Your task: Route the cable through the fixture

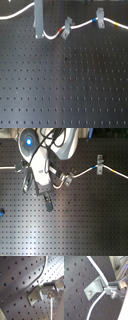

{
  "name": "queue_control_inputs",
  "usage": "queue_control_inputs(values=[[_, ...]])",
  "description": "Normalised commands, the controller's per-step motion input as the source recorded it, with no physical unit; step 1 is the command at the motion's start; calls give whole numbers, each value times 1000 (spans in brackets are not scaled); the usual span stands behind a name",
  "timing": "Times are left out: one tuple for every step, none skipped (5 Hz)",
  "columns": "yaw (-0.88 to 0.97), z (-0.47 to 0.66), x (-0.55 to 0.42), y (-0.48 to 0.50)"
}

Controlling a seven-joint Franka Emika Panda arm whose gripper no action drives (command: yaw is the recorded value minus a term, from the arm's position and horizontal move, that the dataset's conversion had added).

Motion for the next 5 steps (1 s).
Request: queue_control_inputs(values=[[0, 7, -422, 63], [83, 269, -327, 329], [26, 323, -178, 98], [0, 443, -138, -14], [0, 198, -365, -15]])
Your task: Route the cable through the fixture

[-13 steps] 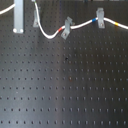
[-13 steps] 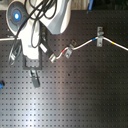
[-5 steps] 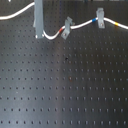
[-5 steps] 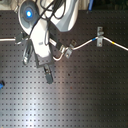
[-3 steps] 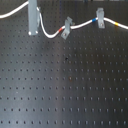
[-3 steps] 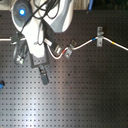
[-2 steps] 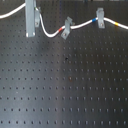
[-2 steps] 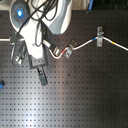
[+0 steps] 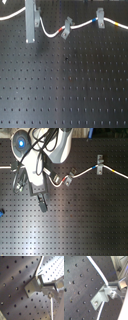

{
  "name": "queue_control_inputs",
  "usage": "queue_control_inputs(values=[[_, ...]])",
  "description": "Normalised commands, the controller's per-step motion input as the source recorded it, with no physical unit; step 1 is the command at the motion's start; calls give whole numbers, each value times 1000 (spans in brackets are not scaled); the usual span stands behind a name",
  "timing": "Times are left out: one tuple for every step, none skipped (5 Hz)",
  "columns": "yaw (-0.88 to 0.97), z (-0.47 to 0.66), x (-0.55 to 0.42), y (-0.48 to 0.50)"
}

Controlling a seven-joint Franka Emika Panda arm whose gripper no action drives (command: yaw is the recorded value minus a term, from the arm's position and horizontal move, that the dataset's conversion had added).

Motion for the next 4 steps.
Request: queue_control_inputs(values=[[0, 171, -574, 161], [23, 243, -602, 167], [0, 428, -332, 133], [0, 123, -142, -19]])
